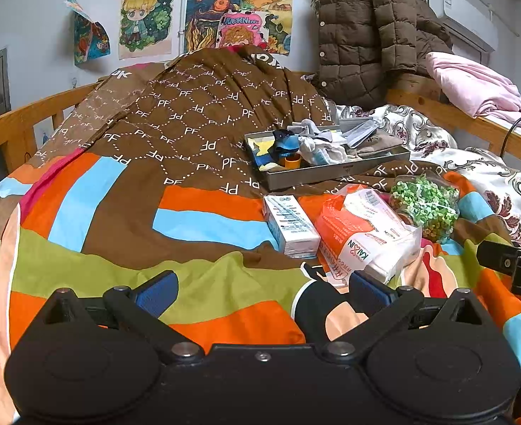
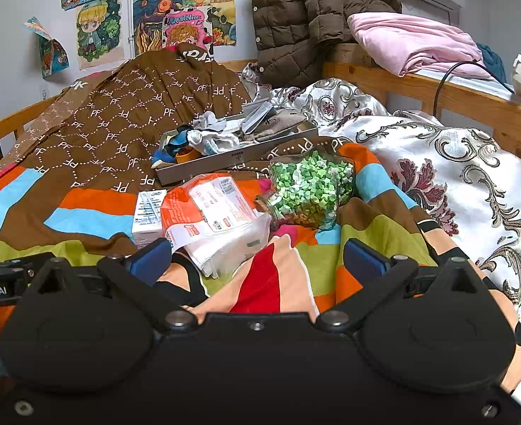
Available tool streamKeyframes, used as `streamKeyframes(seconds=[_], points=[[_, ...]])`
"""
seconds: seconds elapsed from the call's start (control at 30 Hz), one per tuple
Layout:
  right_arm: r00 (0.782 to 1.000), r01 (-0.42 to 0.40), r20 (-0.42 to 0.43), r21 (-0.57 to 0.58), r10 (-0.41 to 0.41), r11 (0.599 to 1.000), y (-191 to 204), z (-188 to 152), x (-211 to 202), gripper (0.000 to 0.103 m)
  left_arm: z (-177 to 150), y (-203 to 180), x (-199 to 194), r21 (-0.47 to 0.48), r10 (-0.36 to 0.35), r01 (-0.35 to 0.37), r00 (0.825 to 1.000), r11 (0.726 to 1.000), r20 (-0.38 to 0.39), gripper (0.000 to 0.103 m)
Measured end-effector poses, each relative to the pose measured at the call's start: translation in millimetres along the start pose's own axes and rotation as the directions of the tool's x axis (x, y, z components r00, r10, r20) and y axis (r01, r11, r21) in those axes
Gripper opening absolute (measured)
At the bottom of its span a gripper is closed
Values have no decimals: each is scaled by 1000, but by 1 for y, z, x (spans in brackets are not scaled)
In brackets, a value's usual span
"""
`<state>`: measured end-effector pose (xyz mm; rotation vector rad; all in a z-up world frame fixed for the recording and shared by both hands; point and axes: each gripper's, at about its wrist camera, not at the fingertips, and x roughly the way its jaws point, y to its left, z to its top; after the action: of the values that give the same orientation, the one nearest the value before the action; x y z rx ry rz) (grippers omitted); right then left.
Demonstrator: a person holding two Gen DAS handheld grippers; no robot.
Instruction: Organize soft objects
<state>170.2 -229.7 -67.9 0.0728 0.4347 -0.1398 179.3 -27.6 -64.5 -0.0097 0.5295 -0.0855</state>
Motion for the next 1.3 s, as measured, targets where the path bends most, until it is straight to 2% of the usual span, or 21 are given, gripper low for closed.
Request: streamKeyframes(seconds=[0.33,0.67,1.3], points=[[1000,0,0,0,0,1000,0,0,0,102,0,3,-1,-17,1,-1,1000,1000,-3,102],[1000,1,0,1,-1,1000,1,0,0,102,1,-3,-9,11,3,-3,1000,1000,14,102],[1000,1,0,0,-1,1000,1,0,0,102,3,-6,-12,8,18,-18,1000,1000,13,102]])
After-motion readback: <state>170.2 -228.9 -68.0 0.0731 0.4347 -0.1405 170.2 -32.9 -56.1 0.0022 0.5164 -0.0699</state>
